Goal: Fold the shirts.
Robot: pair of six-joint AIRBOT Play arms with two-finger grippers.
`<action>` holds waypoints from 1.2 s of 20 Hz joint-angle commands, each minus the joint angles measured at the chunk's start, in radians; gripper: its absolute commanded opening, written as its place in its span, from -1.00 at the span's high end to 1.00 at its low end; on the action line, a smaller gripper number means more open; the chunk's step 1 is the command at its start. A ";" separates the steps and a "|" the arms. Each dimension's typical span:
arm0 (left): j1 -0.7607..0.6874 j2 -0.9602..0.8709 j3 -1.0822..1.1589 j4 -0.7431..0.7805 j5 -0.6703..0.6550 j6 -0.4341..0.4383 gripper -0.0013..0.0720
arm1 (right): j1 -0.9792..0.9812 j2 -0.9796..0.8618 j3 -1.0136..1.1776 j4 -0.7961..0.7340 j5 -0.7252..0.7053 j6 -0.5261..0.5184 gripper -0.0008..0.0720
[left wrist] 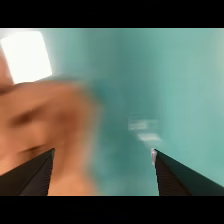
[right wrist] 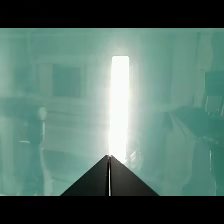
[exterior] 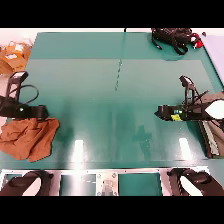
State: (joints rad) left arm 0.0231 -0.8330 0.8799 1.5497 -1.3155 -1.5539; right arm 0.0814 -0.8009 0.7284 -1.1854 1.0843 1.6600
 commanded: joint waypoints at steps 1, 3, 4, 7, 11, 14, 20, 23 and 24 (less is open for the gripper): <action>0.000 -0.003 -0.087 0.399 0.008 -0.177 -1.00 | 0.001 -0.002 -0.003 0.000 -0.004 0.000 0.92; 0.000 -0.005 -0.186 0.372 0.077 -0.179 -1.00 | 0.001 -0.003 -0.003 -0.001 -0.008 0.000 0.92; 0.000 -0.005 -0.244 0.365 0.109 -0.200 -1.00 | 0.001 -0.003 -0.003 -0.001 -0.008 0.000 0.92; 0.000 -0.005 -0.382 0.366 0.212 -0.211 -0.94 | 0.001 -0.003 -0.003 -0.001 -0.012 0.000 0.92; 0.000 -0.006 -0.397 0.366 0.307 -0.206 0.91 | 0.001 -0.003 -0.003 0.000 -0.014 0.000 0.92; -0.001 -0.006 -0.214 0.252 0.222 -0.149 0.92 | -0.009 -0.003 0.005 0.000 -0.014 0.000 0.93; -0.282 -0.006 0.336 -0.152 0.113 0.018 0.92 | -0.079 -0.002 0.088 0.000 -0.010 0.000 0.93; -0.494 -0.009 0.396 -0.255 0.290 0.018 0.92 | -0.087 -0.002 0.111 0.000 -0.010 0.000 0.93; -0.548 -0.023 0.397 -0.278 0.327 0.018 0.92 | -0.087 -0.002 0.114 0.000 -0.009 0.003 0.93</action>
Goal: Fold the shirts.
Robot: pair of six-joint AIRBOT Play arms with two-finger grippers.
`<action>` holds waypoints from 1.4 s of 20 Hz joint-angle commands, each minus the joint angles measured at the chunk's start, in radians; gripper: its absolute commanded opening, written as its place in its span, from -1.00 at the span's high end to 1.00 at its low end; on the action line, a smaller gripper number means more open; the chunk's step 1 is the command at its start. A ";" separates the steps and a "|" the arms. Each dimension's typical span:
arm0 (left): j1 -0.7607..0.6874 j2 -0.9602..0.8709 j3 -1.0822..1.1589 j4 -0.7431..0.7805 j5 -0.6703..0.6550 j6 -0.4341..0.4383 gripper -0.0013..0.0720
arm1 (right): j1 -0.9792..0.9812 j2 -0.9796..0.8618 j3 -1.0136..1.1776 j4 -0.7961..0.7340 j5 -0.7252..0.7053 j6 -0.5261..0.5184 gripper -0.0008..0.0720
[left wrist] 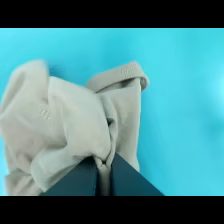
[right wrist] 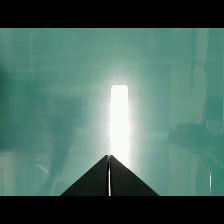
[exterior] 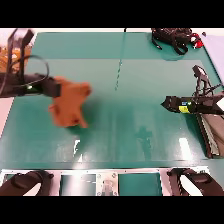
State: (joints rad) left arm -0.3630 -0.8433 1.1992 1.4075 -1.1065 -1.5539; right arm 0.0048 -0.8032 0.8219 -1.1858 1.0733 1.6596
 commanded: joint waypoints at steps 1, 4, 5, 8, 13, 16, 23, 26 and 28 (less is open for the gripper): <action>-0.208 -0.036 0.075 -0.145 0.136 0.018 0.91 | -0.011 0.001 0.021 0.001 0.002 0.008 0.92; -0.273 -0.163 0.050 -0.191 0.130 0.018 0.91 | -0.011 0.001 0.021 0.001 0.009 0.008 0.74; -0.278 -0.211 0.035 -0.230 0.130 0.018 0.54 | -0.011 0.001 0.021 0.001 0.008 0.008 0.37; -0.275 -0.339 0.024 -0.346 0.101 0.007 -1.00 | -0.011 0.000 0.021 0.000 0.013 0.008 -0.34; -0.144 -0.349 0.064 -0.333 -0.030 0.010 -1.00 | -0.063 -0.067 -0.011 0.000 0.100 0.008 -0.34; -0.007 -0.349 0.040 -0.298 -0.113 0.011 -1.00 | -0.067 -0.094 -0.135 0.002 0.113 0.008 -0.34; 0.153 -0.383 -0.138 -0.285 0.138 0.057 -0.99 | -0.067 -0.164 -0.473 0.241 -0.141 -0.126 -0.31; 0.153 -0.470 -0.155 -0.401 0.130 0.136 -0.99 | -0.067 -0.243 -0.462 0.438 -0.195 -0.294 0.52; 0.153 -0.513 -0.155 -0.420 0.123 0.172 -0.99 | -0.071 -0.264 -0.405 0.468 -0.150 -0.363 0.93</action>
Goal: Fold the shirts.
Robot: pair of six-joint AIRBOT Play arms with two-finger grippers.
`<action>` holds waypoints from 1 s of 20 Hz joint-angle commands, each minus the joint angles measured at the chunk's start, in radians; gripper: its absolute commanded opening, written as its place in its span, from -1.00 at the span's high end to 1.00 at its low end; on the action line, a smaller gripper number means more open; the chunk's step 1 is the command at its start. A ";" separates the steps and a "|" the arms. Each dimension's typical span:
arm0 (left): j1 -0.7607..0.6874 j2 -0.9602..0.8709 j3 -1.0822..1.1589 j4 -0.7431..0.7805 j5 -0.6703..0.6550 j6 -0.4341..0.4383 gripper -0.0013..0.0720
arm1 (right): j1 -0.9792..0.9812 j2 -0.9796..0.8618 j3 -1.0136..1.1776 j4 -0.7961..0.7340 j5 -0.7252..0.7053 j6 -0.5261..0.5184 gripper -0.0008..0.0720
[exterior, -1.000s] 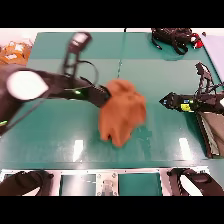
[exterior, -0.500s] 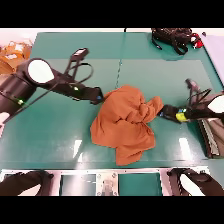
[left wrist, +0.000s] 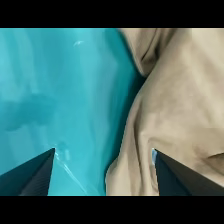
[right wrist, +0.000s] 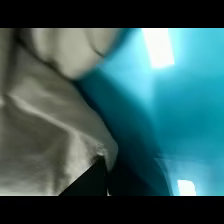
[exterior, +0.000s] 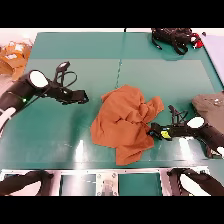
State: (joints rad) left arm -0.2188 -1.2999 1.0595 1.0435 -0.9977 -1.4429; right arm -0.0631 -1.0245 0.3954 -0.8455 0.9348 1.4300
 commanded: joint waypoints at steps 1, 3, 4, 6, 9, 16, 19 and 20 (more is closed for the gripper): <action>0.009 -0.068 -0.015 -0.056 0.013 0.065 -0.99 | -0.014 -0.035 0.067 0.124 0.033 -0.133 0.94; 0.009 -0.078 -0.015 -0.055 0.016 0.073 -0.99 | -0.076 0.023 0.192 0.124 0.153 -0.129 0.94; 0.009 -0.079 -0.015 -0.055 0.022 0.091 -0.99 | -0.126 0.070 0.264 0.124 0.211 -0.118 0.94; 0.009 -0.079 -0.015 -0.055 0.035 0.091 -0.99 | -0.242 0.163 0.388 0.106 0.262 -0.074 0.93; 0.009 -0.079 -0.015 -0.056 0.040 0.091 -0.99 | -0.430 0.264 0.499 -0.015 0.263 -0.003 0.93; -0.100 -0.222 -0.016 -0.364 0.076 0.191 -0.99 | -0.505 0.188 0.311 -0.054 0.201 -0.002 0.93; -0.273 -0.332 -0.015 -0.565 0.121 0.293 -0.99 | -0.500 0.146 0.261 -0.053 0.182 -0.020 0.93; -0.323 -0.356 -0.015 -0.599 0.122 0.309 -0.99 | -0.500 0.135 0.261 -0.053 0.182 -0.020 0.93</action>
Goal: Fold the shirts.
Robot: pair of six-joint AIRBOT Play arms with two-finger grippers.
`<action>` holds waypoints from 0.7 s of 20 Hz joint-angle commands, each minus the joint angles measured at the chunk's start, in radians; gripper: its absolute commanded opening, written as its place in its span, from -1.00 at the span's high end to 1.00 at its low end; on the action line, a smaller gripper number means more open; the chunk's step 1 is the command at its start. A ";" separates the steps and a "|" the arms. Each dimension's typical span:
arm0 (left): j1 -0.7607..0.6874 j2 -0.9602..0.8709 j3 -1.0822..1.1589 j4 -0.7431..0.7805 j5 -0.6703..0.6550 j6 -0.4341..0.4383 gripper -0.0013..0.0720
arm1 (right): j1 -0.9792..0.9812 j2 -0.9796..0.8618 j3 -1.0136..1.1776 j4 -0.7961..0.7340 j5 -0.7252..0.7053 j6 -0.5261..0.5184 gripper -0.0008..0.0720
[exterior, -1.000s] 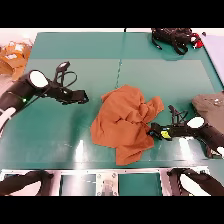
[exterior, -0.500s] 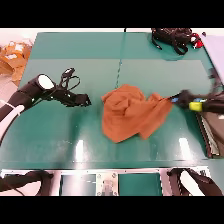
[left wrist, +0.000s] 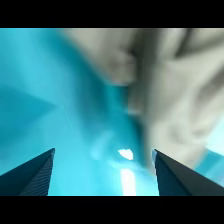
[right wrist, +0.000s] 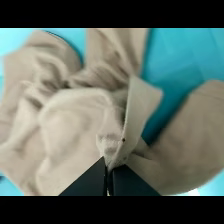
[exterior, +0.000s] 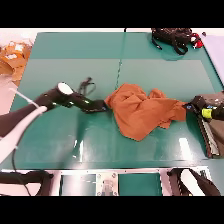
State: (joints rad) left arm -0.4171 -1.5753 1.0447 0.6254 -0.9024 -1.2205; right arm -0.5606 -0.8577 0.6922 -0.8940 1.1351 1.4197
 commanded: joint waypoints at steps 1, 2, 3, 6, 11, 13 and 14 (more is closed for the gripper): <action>-0.168 -0.097 0.000 -0.190 0.027 0.096 -0.99 | -0.002 -0.037 -0.035 -0.005 -0.028 -0.010 0.93; -0.198 -0.104 0.000 -0.183 0.025 0.096 -0.89 | -0.002 -0.039 -0.035 -0.004 -0.040 -0.010 0.93; -0.218 -0.103 0.000 -0.166 0.020 0.097 -0.28 | -0.002 -0.040 -0.035 -0.005 -0.054 -0.010 0.93; -0.204 -0.099 0.001 -0.152 -0.005 0.129 0.91 | -0.003 -0.040 -0.034 0.023 -0.065 -0.010 0.93; -0.007 0.096 0.103 -0.145 -0.145 0.092 0.91 | -0.002 0.013 0.063 0.237 0.003 -0.079 0.93; 0.074 0.254 0.208 -0.136 -0.184 0.051 0.91 | -0.002 0.086 0.171 0.343 0.055 -0.097 0.93; 0.105 0.321 0.278 -0.135 -0.203 0.043 0.91 | -0.003 0.130 0.239 0.388 0.064 -0.097 0.93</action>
State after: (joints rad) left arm -0.4057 -1.4181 1.2003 0.4854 -1.0328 -1.1381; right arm -0.5625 -0.8070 0.8085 -0.6598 1.1439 1.3483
